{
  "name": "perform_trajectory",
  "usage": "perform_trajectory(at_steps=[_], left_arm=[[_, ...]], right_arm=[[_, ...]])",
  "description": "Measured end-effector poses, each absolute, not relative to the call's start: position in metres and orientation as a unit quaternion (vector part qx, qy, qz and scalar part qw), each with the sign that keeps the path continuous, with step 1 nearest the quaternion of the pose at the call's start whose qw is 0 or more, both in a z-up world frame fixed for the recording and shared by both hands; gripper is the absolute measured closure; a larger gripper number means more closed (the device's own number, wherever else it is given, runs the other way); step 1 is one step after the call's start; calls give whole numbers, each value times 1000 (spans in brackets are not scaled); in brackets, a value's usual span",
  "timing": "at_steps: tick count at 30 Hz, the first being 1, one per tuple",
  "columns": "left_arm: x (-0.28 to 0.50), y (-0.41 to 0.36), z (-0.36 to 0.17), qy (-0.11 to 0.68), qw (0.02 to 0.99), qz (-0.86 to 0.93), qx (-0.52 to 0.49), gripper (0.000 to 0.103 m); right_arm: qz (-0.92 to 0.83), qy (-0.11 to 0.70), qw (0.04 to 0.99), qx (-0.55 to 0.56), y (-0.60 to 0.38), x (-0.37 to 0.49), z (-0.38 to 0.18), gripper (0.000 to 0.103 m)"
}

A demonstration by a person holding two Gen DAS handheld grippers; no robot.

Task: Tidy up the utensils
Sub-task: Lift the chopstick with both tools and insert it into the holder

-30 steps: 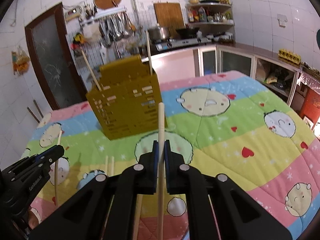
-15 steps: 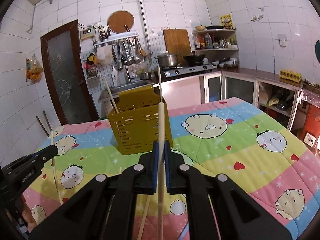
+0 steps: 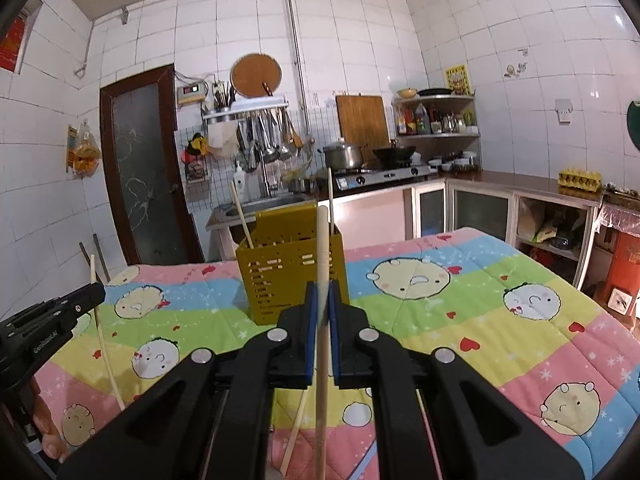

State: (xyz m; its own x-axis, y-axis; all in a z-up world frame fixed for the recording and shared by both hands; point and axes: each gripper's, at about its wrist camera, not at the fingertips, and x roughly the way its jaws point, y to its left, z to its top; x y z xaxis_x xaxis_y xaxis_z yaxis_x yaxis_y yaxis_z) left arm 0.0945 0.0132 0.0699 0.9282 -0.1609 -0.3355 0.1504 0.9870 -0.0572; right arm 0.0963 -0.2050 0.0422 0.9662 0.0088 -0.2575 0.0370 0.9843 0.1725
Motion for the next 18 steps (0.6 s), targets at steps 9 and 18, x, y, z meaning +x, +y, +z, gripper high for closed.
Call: perform_trajectory(at_steps=[9,18], left_arm=[[99,11,98,150,985,-86,-16,98],[136,8,144,137,985,-98,-33,98]], right_arm=[[-5,106,990,90,-213,102,55,97],[0,74,994,86,-224,133,90,97]])
